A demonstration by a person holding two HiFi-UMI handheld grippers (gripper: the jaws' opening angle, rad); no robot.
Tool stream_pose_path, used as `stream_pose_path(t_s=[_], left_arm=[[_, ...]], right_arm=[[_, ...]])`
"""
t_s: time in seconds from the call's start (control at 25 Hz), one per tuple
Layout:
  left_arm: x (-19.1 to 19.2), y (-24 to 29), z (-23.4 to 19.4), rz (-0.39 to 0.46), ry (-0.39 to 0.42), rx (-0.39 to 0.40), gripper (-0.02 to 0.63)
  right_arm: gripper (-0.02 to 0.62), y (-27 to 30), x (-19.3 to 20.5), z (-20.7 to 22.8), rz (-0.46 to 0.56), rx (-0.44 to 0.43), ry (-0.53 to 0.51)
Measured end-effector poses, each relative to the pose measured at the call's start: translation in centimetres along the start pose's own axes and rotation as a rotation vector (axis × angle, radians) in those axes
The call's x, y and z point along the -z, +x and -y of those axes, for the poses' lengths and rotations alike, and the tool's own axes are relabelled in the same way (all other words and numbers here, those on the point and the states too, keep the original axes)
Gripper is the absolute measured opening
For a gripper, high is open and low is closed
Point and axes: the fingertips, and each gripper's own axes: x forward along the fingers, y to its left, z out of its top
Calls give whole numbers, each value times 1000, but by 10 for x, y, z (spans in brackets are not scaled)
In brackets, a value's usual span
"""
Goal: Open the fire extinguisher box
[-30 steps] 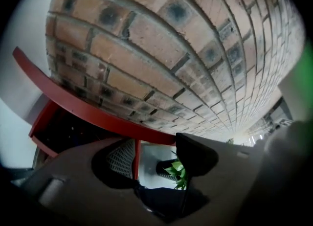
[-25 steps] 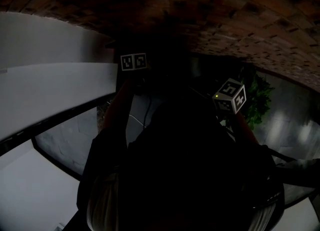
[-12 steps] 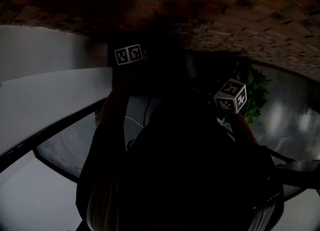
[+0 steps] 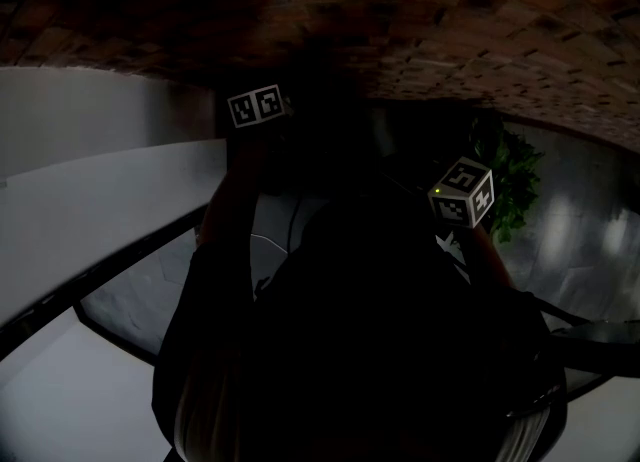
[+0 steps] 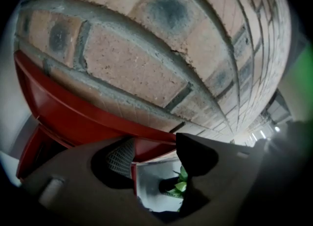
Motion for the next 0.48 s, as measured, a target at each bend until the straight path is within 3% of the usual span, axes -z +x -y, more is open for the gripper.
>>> stream_pose_path(t_s=[0.16,0.48], left_arm=[[5,-1,1,-30,53,1,272],[12,-6,1,-74,73,-10,272]], right_arm=[[0,-2,-5,1,11,-4,-15],[0,-6,9,12,-36,-15,-26]])
